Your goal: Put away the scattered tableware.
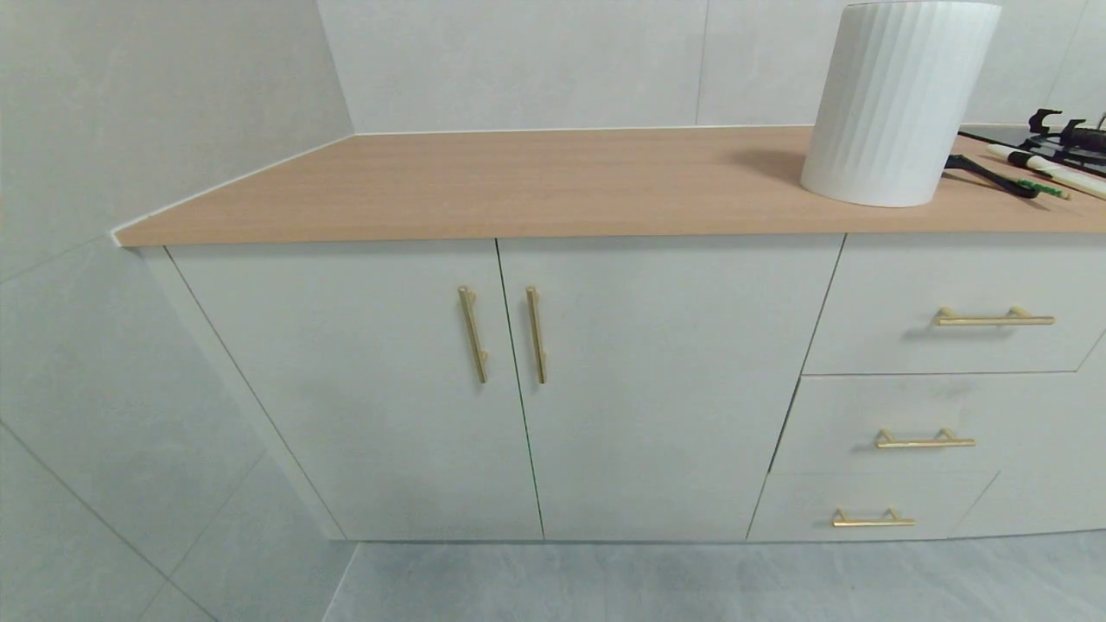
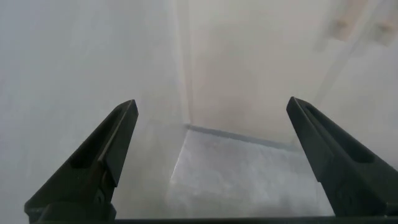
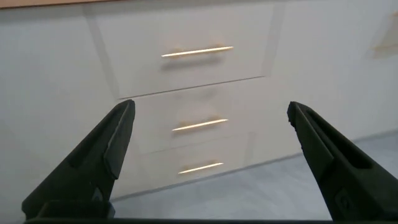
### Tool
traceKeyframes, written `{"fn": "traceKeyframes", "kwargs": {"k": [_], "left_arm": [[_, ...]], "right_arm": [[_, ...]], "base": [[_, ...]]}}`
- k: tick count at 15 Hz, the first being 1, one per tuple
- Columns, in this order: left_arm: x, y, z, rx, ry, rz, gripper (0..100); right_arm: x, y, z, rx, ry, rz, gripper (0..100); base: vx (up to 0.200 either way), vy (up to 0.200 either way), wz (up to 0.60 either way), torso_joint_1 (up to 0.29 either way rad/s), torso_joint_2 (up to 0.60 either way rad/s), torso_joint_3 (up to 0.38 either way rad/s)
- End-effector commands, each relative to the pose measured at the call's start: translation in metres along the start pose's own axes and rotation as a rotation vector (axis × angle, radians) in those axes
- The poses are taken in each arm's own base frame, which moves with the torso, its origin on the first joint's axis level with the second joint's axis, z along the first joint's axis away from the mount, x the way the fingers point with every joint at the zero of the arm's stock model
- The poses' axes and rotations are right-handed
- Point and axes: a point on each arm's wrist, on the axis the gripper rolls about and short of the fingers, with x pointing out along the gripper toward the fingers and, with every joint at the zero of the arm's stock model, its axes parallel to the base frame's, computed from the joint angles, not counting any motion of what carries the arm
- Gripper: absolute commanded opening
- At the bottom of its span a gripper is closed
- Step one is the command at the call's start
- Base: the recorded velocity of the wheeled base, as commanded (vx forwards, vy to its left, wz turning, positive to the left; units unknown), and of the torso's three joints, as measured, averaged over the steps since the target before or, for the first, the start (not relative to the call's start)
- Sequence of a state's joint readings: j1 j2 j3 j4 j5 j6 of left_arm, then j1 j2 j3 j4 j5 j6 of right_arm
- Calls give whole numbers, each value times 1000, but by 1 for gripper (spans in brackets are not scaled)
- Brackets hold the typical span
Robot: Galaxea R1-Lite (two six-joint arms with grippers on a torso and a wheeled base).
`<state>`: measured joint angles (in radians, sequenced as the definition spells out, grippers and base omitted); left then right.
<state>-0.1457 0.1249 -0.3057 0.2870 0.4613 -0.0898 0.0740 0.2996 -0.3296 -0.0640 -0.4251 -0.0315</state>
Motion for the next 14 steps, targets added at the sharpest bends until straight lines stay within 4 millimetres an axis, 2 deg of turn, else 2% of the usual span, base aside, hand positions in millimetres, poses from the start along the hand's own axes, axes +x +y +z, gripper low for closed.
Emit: {"fn": "traceKeyframes", "kwargs": {"k": [1,3,4,5,8,9,11,14], "left_arm": [[0,-1,-12,-25,4,81,100],[-5,-3,-33,-42,-26,165,100],[2,-3,-45,-33,15,204,100],[4,-3,-48,-59,-9,196,100],[11,-10,-50,-62,-71,-30,100],[14,-13,-51,-44,-108,-104,100],[15,-17,-55,40,-101,-267,100],[15,-17,-57,118,-93,-294,100]], "right_arm": [[-30,-8,-16,19,-100,-101,100],[-31,-8,-31,-14,-74,-115,100],[-29,-7,-36,-9,-76,-107,100],[-28,-7,-48,-17,-58,-79,100],[-20,2,-98,-19,51,175,100],[-20,3,-97,37,41,235,100],[-20,5,-100,30,71,296,100],[-21,5,-102,-21,85,310,100]], "base": [[0,0,0,0,0,0],[0,0,0,0,0,0],[0,0,0,0,0,0],[0,0,0,0,0,0],[0,0,0,0,0,0],[0,0,0,0,0,0],[0,0,0,0,0,0],[0,0,0,0,0,0]]}}
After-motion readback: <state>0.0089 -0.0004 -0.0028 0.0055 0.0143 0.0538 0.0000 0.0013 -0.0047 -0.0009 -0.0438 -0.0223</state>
